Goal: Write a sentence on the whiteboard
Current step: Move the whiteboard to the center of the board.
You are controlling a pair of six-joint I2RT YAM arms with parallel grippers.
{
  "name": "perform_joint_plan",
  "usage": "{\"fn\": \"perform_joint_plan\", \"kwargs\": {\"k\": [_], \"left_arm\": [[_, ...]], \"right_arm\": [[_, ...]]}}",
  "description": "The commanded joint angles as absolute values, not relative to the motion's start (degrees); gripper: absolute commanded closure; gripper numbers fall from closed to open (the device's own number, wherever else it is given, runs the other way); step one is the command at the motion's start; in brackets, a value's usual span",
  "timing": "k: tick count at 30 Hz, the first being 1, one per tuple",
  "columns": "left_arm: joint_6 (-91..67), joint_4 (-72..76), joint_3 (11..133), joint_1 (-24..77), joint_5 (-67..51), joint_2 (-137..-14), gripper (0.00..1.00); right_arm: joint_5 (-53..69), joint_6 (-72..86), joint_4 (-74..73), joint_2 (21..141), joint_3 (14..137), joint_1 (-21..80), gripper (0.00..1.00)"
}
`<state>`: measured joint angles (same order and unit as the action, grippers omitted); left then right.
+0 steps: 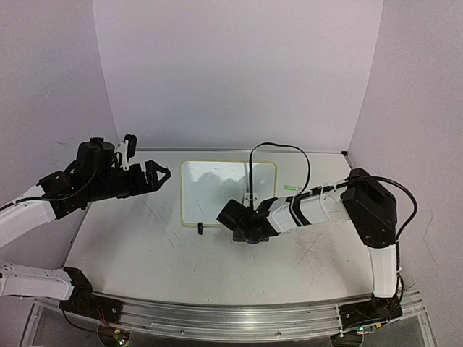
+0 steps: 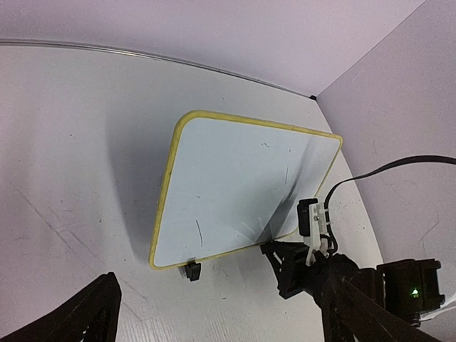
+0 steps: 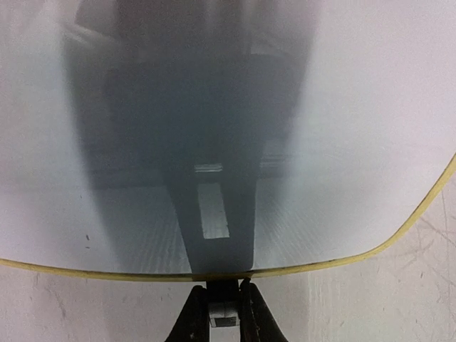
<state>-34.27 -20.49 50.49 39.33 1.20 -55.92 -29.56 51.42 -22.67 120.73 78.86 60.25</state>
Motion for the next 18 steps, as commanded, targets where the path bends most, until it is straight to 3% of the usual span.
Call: {"fn": "perform_joint_plan", "kwargs": {"k": [1,18], "left_arm": [[-32.0,-19.1,53.7,39.5,2.9,-55.7,0.01],[-30.1,-19.1,54.2,39.5,0.7,-59.1,0.01]], "right_arm": [[-32.7,48.7,-20.7,125.0,82.8,56.6,1.0],[-27.6,36.4,-15.2,125.2,82.1,53.0,1.0]]}}
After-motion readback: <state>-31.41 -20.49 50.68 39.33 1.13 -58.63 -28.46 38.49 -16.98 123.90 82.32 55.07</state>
